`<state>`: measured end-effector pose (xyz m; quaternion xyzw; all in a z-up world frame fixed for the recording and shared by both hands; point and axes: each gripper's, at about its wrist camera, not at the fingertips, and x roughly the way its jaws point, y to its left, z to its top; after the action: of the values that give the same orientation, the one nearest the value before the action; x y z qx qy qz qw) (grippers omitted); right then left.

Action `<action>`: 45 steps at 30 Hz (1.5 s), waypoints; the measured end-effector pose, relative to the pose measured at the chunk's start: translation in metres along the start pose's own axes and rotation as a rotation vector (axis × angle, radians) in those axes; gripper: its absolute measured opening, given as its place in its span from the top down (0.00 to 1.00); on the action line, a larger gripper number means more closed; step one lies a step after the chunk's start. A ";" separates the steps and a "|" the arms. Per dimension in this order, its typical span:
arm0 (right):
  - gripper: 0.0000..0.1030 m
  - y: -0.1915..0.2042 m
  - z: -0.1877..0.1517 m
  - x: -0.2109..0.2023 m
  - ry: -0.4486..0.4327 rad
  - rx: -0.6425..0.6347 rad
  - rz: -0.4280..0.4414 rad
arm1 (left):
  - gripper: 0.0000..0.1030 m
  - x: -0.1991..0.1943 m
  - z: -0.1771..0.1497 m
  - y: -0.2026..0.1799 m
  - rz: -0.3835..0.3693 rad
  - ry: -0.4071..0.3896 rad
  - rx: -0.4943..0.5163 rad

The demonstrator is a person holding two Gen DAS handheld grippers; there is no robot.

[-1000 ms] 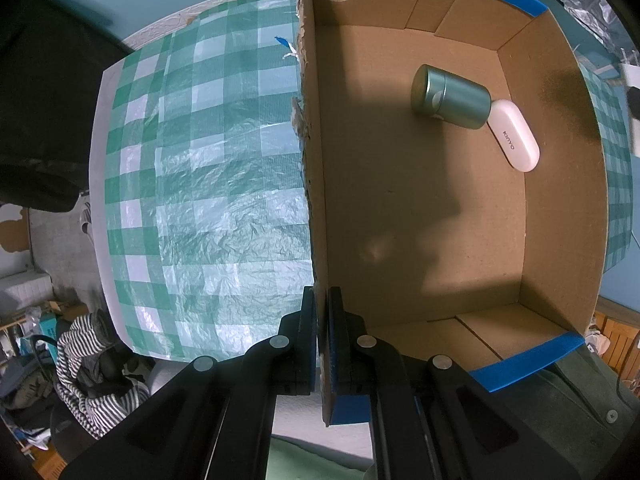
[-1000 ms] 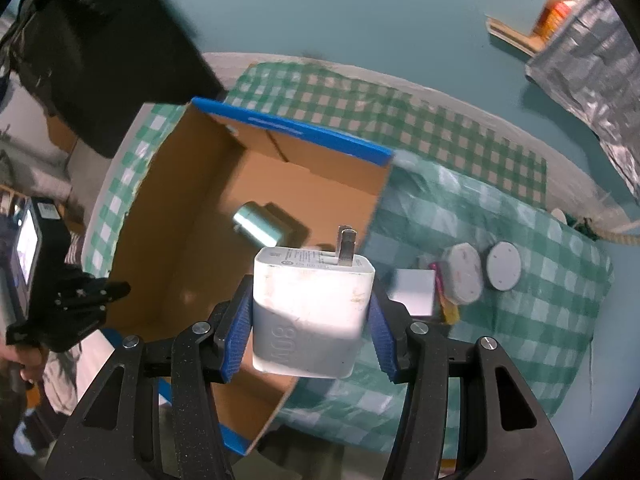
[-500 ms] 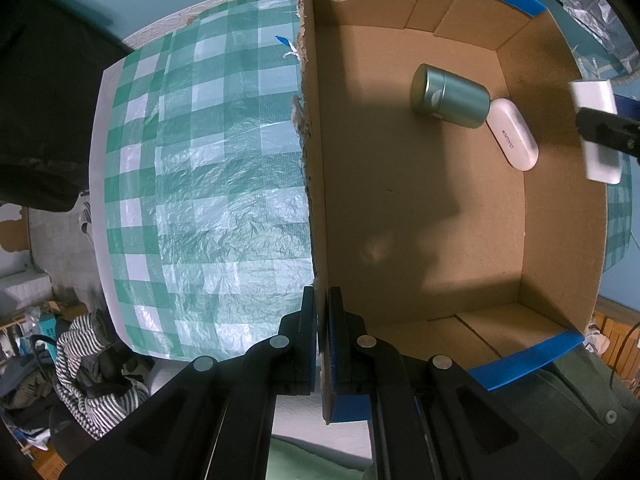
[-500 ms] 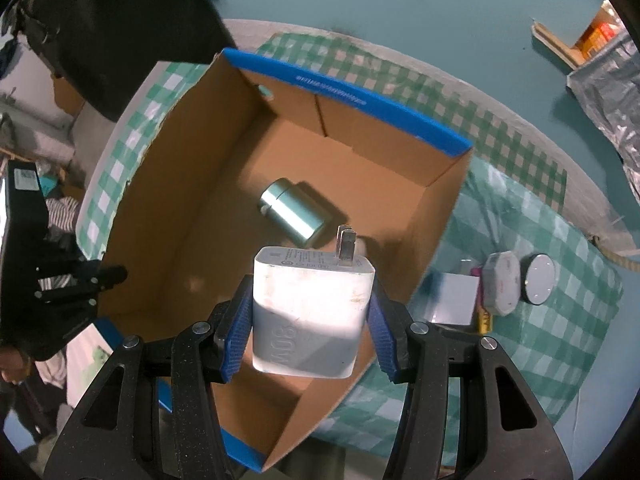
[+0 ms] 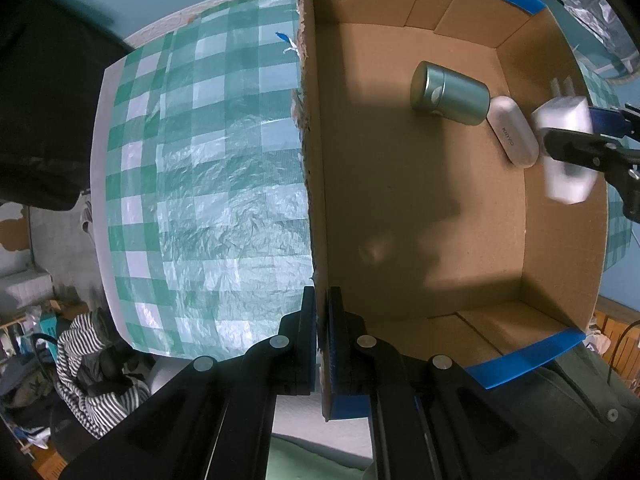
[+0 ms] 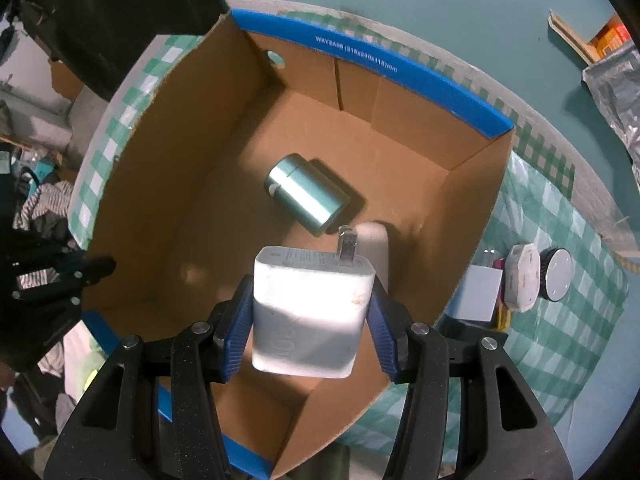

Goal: Organize rigid objects
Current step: 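Carry the white charger into the box with the right gripper and release, then move the right gripper back and grasp the black charger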

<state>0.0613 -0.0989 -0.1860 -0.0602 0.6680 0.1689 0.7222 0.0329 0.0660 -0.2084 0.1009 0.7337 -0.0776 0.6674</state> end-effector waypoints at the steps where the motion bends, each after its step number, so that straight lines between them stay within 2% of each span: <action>1: 0.48 0.000 0.000 0.000 -0.006 0.002 0.002 | 0.95 0.000 0.000 0.000 0.000 0.000 0.000; 10: 0.48 -0.007 -0.004 0.000 0.001 0.029 -0.016 | 0.95 0.000 -0.002 0.000 0.002 0.001 0.004; 19: 0.47 -0.024 -0.012 -0.023 -0.042 0.088 0.002 | 0.95 0.001 -0.002 0.000 0.006 0.006 0.011; 23: 0.41 -0.039 -0.017 -0.040 -0.071 0.126 -0.001 | 0.95 0.001 -0.003 -0.001 0.006 0.006 0.014; 30: 0.40 -0.072 -0.030 -0.058 -0.094 0.220 -0.010 | 0.95 0.001 -0.003 0.000 0.005 0.005 0.014; 37: 0.40 -0.113 -0.047 -0.054 -0.063 0.335 -0.029 | 0.95 0.001 -0.003 0.000 0.005 0.005 0.014; 45: 0.40 -0.158 -0.069 -0.021 0.017 0.482 -0.054 | 0.95 0.002 -0.002 -0.002 0.010 0.007 0.021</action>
<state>0.0463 -0.2715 -0.1941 0.0947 0.6932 -0.0154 0.7143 0.0297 0.0644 -0.2102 0.1119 0.7347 -0.0816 0.6642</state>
